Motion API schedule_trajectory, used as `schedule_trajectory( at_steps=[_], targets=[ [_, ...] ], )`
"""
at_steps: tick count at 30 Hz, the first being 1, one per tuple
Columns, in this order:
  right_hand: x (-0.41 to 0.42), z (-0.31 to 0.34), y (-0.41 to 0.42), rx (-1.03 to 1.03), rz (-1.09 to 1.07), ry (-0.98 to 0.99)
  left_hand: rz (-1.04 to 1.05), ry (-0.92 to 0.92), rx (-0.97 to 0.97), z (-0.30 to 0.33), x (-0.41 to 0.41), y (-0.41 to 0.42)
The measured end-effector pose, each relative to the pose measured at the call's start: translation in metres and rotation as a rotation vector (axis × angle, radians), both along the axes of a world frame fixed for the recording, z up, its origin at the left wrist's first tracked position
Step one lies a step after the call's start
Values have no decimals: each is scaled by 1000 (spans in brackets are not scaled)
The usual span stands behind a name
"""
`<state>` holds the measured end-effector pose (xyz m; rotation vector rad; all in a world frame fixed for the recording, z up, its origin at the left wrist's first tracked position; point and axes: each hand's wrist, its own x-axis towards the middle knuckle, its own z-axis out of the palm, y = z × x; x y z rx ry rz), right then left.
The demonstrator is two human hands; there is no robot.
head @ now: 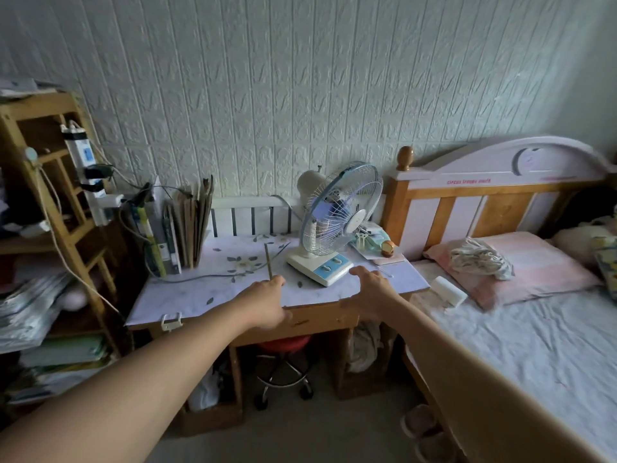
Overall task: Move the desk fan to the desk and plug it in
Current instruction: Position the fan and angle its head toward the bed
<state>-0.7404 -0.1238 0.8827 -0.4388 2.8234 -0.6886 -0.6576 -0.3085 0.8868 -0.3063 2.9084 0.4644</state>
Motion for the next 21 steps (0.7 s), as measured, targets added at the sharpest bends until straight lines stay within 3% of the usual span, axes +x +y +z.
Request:
schedule_trajectory(
  at_steps=[21],
  targets=[
    [-4, 5, 76, 43, 208, -32, 277, -6, 31, 1, 38, 81]
  ],
)
